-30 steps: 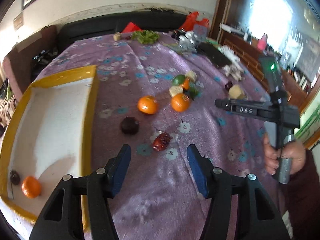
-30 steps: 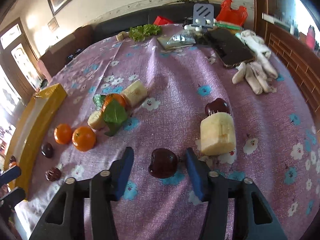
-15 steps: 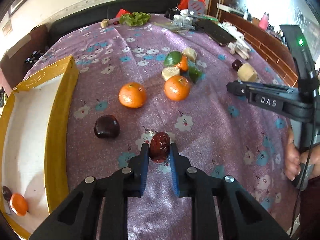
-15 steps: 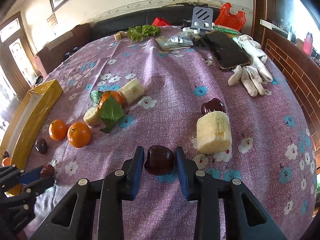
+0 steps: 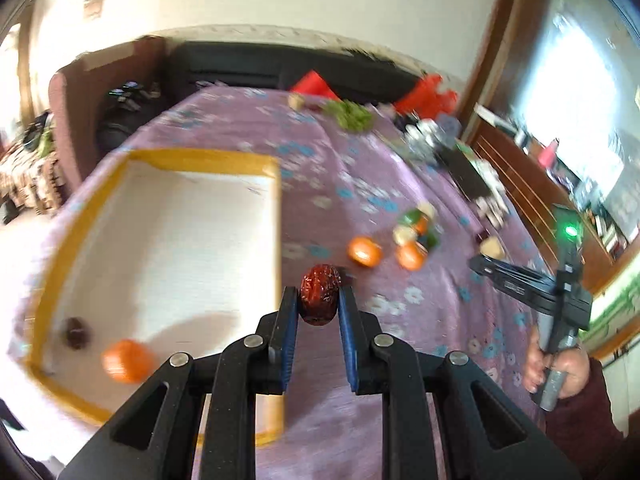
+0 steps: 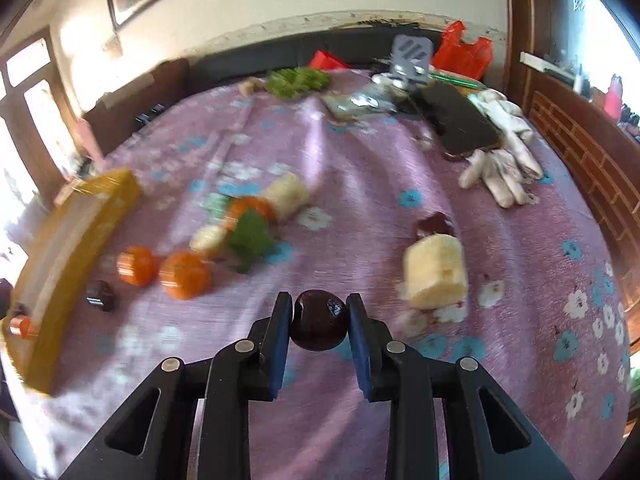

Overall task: Organize fruits
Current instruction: 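Carry the date and plum into the tray and open both tools, then grasp a mandarin with the left tool while the right tool grasps another mandarin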

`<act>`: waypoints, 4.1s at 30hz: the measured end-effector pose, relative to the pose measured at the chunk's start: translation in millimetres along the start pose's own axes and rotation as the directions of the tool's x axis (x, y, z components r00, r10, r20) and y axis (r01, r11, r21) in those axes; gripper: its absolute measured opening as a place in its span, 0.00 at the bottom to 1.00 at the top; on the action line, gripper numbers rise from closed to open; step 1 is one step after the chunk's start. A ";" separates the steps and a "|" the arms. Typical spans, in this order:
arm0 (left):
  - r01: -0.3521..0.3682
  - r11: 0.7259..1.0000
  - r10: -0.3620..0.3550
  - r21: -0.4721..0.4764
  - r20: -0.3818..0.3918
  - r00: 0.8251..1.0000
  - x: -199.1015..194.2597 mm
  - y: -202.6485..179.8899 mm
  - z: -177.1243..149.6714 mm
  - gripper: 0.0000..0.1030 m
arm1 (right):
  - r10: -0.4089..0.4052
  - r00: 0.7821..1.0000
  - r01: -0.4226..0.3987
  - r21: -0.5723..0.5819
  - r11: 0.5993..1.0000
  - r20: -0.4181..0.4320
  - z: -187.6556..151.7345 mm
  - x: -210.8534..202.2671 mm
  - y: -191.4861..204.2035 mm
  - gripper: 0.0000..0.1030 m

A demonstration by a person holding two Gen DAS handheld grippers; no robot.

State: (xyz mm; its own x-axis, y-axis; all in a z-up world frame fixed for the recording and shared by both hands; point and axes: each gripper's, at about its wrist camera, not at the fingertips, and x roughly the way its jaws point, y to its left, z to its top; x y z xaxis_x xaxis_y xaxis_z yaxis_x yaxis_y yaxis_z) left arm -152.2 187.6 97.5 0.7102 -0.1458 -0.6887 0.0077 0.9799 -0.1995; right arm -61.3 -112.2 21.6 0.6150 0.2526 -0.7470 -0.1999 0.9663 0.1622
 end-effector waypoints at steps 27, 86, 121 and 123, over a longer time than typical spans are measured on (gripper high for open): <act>-0.218 0.954 0.177 -0.207 -0.198 0.964 46.9 200.0 16.8 0.19 | 0.409 0.844 -0.491 -0.193 0.850 -0.346 5.2 62.6 321.9 0.30; 0.017 0.995 -0.027 -0.097 -0.109 0.994 46.7 5.7 35.5 0.70 | 0.161 0.980 -0.163 -0.001 0.987 -0.117 25.4 50.1 58.5 0.59; -0.017 0.998 0.022 0.055 -0.096 0.995 73.0 -38.7 42.9 0.32 | 0.118 0.993 -0.117 0.061 0.991 -0.017 24.2 37.9 33.9 0.37; -0.040 0.999 0.042 0.029 -0.072 0.997 55.3 -22.5 40.0 0.32 | 0.115 0.993 -0.115 0.032 0.993 -0.006 22.5 35.4 43.1 0.37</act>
State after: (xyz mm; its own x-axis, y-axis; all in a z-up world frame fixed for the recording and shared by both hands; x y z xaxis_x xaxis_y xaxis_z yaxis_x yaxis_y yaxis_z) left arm -84.9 163.0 91.8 0.6573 -0.1138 -0.7450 -0.0002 0.9885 -0.1512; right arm -31.0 -60.5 16.7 0.5837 0.3616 -0.7270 -0.2442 0.9321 0.2675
